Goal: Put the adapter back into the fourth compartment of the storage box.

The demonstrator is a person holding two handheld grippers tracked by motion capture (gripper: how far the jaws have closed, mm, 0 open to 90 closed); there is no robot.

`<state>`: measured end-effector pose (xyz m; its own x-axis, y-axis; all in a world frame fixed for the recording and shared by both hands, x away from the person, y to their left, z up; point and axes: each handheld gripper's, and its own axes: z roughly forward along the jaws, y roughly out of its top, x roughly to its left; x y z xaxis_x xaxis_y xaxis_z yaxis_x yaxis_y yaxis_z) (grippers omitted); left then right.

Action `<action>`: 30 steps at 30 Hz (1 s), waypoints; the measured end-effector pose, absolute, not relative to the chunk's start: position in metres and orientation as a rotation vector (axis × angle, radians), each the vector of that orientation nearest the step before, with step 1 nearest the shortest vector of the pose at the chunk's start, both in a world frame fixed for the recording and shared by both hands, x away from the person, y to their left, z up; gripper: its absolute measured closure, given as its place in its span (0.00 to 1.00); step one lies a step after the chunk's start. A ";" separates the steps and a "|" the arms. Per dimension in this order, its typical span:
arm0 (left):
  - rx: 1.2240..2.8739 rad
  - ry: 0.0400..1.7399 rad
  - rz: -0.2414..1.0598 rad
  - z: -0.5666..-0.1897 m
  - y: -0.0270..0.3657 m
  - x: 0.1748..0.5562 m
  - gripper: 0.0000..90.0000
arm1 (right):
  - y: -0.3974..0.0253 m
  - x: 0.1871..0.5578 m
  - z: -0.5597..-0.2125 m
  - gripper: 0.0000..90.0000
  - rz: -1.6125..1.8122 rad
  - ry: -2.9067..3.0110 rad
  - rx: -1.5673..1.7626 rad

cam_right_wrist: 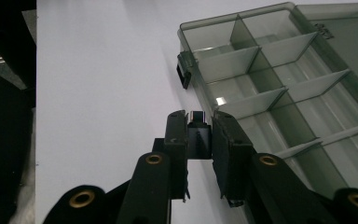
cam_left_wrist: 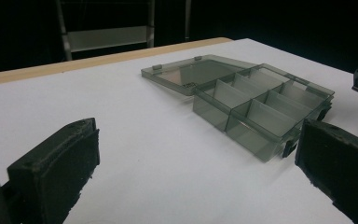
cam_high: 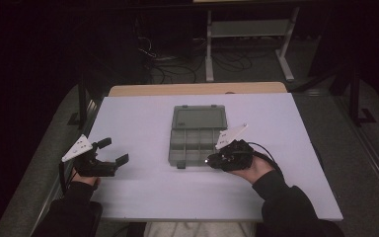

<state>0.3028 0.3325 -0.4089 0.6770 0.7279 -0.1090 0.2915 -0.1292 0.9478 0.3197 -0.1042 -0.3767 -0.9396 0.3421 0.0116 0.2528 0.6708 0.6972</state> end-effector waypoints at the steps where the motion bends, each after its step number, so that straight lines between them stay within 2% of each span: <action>1: 1.711 0.828 0.461 -0.409 0.332 0.303 0.00 | -0.105 0.320 -0.376 0.84 1.127 2.758 0.489; 17: 1.718 0.827 0.456 -0.409 0.333 0.303 0.00 | -0.114 0.330 -0.354 0.84 1.184 2.704 0.502; 30: 1.713 0.829 0.457 -0.409 0.333 0.303 0.00 | -0.117 0.352 -0.345 0.84 1.195 2.670 0.545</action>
